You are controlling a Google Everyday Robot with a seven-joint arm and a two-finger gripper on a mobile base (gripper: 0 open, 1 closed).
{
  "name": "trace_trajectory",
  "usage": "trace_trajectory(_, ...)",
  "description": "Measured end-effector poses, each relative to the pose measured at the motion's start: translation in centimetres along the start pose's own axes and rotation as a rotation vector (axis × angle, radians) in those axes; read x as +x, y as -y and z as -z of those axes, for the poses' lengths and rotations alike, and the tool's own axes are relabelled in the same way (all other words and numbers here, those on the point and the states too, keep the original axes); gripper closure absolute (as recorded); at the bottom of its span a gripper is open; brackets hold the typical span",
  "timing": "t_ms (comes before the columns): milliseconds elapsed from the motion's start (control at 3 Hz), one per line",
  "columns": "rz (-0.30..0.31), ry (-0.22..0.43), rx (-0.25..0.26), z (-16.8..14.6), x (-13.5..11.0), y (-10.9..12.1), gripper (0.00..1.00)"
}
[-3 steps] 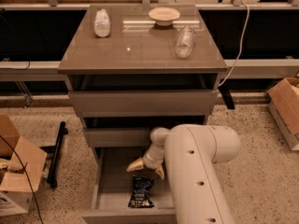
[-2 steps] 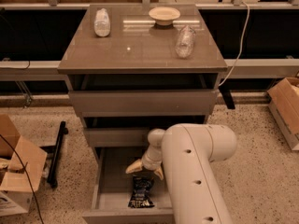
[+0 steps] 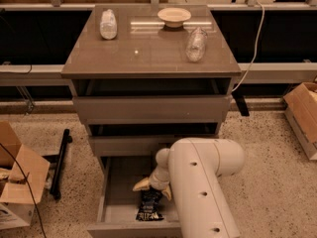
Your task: Pick blue chip bag from bottom drawer and place on counter
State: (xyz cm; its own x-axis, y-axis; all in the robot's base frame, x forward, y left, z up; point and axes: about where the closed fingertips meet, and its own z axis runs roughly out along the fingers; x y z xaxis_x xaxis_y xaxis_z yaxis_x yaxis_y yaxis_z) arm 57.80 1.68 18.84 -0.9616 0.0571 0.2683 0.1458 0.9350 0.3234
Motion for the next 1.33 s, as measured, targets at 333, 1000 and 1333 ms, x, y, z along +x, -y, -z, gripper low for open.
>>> trace_trajectory(333,-0.09,-0.05,-0.02,-5.1,-0.9,1.8,0.03)
trace_trajectory(1000,-0.141,-0.085,-0.031,-6.7,-1.0,2.5,0.5)
trace_trajectory(1333,-0.141,-0.085,-0.031,-6.3,-0.9,2.4,0.73)
